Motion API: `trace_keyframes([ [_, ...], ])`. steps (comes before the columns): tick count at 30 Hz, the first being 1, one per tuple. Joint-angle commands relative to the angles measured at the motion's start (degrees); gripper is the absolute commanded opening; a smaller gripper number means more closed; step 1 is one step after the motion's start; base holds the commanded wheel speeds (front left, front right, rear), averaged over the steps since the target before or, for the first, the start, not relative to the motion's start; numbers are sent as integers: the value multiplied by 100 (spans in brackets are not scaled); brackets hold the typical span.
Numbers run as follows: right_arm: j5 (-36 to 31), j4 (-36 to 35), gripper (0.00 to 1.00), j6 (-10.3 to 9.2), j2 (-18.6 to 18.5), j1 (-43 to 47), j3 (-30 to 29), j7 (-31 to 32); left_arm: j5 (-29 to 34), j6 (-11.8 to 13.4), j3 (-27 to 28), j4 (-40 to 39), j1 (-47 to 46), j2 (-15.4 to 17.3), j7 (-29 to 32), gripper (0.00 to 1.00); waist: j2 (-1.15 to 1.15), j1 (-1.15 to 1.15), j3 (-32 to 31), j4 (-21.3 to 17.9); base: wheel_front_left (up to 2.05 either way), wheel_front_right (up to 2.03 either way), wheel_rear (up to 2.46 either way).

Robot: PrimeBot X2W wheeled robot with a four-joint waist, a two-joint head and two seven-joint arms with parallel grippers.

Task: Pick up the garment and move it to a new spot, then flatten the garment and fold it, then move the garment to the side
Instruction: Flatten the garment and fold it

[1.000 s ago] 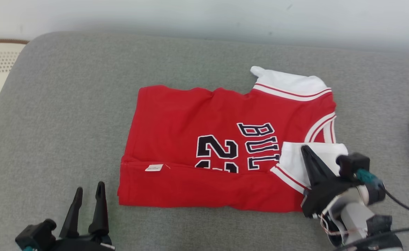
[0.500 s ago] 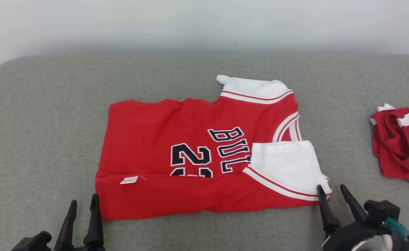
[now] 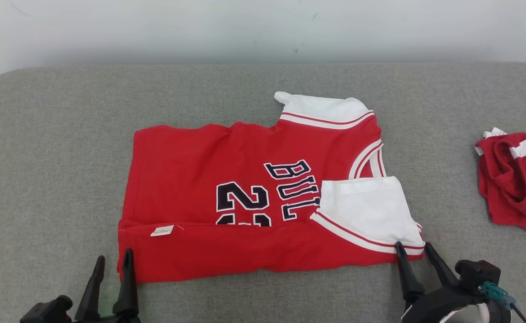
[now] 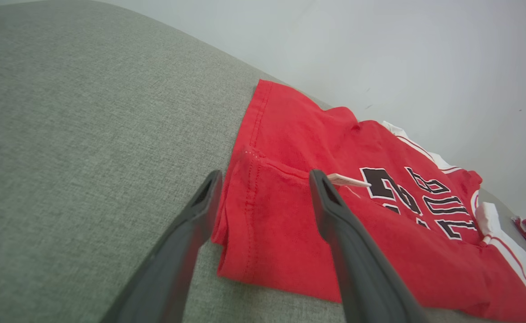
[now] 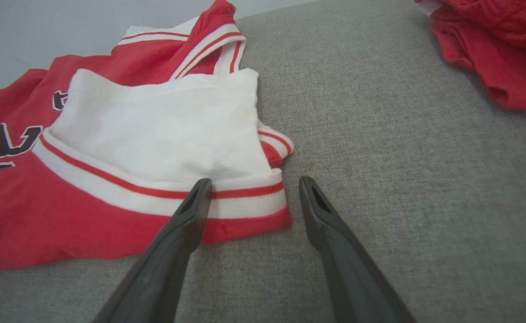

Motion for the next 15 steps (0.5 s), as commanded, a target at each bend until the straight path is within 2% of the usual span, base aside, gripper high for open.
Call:
trace_keyframes([
  [1,60,59,100,-4,-5,-49,60,-8,49,0,10,11,-22,5,-17,100,0,1,28,38,0,0,0],
  [6,270,250,100,-4,-55,-166,164,-7,-5,0,-104,130,-10,5,-18,100,0,1,71,98,0,0,0],
  [7,300,269,95,-4,-82,-198,171,-5,-32,0,-142,162,-17,5,-17,100,0,1,77,107,0,0,0],
  [8,331,278,82,-5,-86,-205,181,-6,-84,1,-170,187,-23,7,-18,100,0,1,81,114,0,0,0],
  [9,324,295,63,-4,-98,-207,210,-6,-152,1,-196,207,-29,10,-18,100,0,1,89,115,0,0,0],
  [10,322,307,56,-5,-114,-228,233,-6,-205,0,-251,256,-29,6,-17,100,0,1,99,112,0,0,0],
  [11,338,309,58,-5,-124,-261,247,-6,-245,0,-280,274,-42,5,-18,100,0,1,112,106,0,0,0],
  [14,346,284,81,-5,-145,-303,306,-6,-319,0,-321,346,-69,7,-17,100,0,1,149,88,0,0,0],
  [15,355,278,85,-4,-149,-294,319,-6,-342,0,-352,378,-75,6,-17,100,0,1,159,83,0,0,0],
])
